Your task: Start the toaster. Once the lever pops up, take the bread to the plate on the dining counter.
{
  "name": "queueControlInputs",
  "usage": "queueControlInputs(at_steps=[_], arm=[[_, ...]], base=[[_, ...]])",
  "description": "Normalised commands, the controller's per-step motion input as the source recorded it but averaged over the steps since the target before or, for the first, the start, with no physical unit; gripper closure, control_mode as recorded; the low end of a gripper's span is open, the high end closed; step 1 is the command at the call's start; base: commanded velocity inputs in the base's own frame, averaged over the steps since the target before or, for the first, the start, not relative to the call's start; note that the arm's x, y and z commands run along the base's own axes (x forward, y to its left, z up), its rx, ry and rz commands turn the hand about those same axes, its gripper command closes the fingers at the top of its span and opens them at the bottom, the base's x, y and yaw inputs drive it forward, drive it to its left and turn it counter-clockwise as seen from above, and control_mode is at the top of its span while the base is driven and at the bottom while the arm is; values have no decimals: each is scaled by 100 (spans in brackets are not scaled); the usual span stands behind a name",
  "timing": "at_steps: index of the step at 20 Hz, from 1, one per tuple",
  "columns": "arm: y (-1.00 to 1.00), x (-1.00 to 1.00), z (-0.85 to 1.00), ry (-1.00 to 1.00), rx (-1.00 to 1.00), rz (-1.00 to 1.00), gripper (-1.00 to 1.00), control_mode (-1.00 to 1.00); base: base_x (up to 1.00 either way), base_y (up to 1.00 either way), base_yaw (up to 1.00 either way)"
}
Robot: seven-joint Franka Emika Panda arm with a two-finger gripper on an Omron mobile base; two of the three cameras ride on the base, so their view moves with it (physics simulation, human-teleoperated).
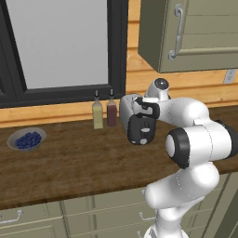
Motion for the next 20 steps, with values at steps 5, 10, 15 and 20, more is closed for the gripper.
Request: queueControlInputs(at_steps=[5, 10, 15, 20], arm=[[0, 0, 0, 0, 0, 0, -100, -100], [0, 0, 0, 0, 0, 0, -100, -100], [0, 0, 0, 0, 0, 0, -100, -100], [0, 0, 0, 0, 0, 0, -100, -100]], base=[[0, 0, 0], [0, 0, 0], [0, 0, 0], [0, 0, 0]])
